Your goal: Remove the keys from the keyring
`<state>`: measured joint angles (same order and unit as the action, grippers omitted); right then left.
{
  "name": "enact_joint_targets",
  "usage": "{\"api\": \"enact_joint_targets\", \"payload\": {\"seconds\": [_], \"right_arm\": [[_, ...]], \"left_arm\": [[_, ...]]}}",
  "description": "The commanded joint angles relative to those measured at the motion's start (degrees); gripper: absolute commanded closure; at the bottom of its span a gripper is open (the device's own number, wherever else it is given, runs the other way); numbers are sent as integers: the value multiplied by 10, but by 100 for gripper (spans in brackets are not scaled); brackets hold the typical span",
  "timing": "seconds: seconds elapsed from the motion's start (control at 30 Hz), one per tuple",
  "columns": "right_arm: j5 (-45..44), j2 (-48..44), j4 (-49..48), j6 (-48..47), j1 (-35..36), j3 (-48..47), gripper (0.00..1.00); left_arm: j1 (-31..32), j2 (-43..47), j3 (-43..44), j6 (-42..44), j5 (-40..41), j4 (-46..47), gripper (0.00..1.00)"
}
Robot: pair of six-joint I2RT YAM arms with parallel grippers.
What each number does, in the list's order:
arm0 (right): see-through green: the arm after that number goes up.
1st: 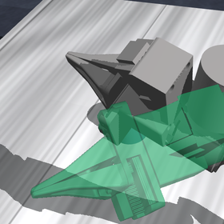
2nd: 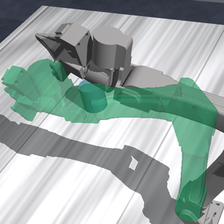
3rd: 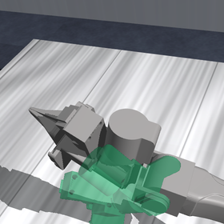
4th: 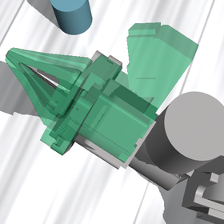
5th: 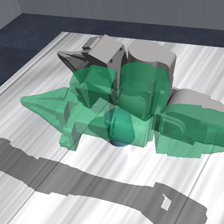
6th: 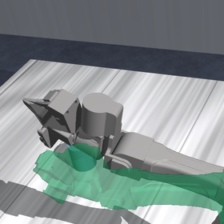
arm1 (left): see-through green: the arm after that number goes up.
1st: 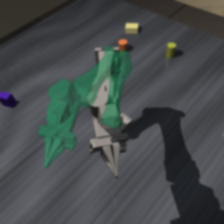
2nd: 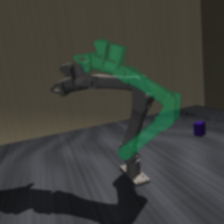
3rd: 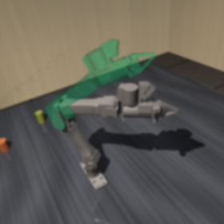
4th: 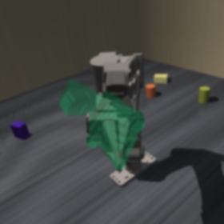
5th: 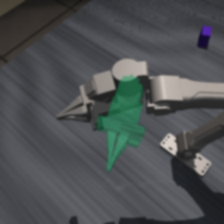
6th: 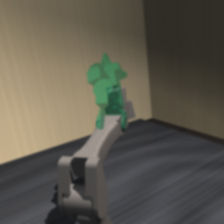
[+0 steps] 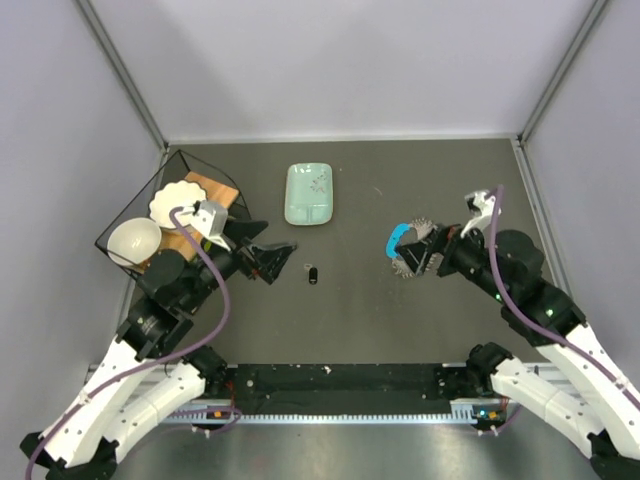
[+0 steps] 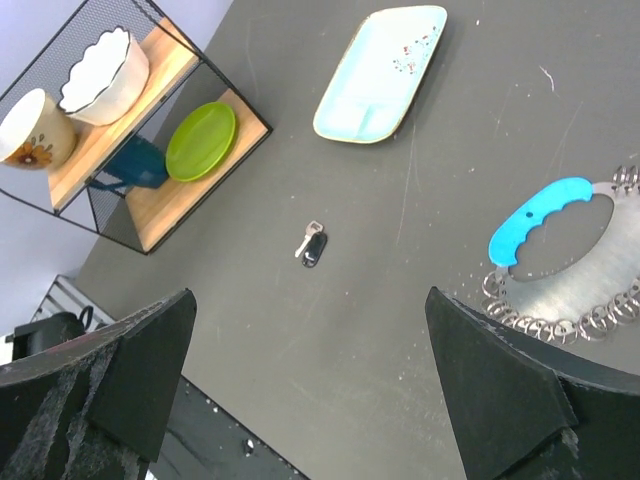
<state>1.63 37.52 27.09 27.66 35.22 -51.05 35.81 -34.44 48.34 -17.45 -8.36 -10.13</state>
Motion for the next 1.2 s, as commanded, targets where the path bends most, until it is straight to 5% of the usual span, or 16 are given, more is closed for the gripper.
{"api": "enact_joint_targets", "payload": {"seconds": [0.0,1.17], "right_arm": [[-6,-47,-13,13,2,30,1],[-12,-99,-20,16,2,53,1]], "left_arm": [[-1,27,-48,-5,-13,6,1],[-2,31,-54,7,4,11,2]]}}
